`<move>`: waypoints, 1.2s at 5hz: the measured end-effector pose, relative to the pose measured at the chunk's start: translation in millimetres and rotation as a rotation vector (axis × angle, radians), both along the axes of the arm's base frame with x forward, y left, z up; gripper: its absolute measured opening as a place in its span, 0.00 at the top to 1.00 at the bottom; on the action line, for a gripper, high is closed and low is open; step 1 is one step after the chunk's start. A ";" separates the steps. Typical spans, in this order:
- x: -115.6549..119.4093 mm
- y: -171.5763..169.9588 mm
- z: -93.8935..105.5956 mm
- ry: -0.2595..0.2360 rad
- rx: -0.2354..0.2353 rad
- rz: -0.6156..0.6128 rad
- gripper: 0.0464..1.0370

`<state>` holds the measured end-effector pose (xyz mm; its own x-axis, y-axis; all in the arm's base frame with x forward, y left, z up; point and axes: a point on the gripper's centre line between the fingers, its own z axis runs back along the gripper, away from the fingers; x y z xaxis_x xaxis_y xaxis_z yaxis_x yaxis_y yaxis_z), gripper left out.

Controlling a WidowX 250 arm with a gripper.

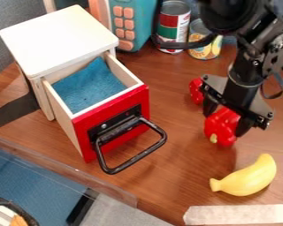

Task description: Put the red thing out of the drawer

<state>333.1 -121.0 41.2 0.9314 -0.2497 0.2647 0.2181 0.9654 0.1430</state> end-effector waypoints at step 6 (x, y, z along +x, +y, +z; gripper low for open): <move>-37.8 14.0 74.7 0.007 -0.151 0.009 0.03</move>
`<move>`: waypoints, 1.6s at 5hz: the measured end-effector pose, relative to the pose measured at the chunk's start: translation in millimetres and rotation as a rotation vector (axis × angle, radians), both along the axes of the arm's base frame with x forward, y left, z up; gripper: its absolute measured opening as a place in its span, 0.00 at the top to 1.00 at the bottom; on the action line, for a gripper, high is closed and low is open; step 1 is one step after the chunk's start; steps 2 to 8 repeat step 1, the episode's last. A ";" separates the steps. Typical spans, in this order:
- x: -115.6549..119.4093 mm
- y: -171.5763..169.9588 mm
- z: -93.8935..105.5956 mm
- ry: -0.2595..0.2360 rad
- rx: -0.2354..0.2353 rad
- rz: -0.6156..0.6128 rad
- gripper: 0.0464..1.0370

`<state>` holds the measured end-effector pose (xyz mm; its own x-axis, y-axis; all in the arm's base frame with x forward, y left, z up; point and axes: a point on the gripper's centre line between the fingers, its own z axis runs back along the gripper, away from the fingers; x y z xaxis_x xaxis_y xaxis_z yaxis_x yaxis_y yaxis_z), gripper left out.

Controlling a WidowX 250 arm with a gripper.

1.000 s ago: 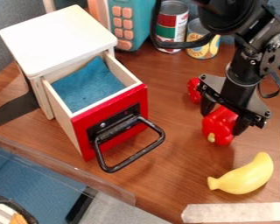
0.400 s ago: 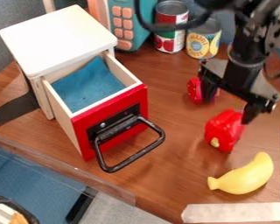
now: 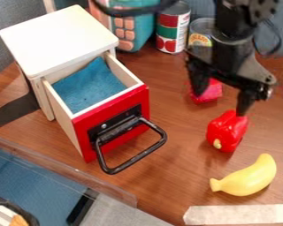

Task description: Put the red thing out of the drawer

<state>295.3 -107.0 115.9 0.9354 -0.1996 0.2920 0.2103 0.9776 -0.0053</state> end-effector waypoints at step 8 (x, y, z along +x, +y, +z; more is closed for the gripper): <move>-23.8 8.6 11.8 0.043 -0.011 -0.017 0.03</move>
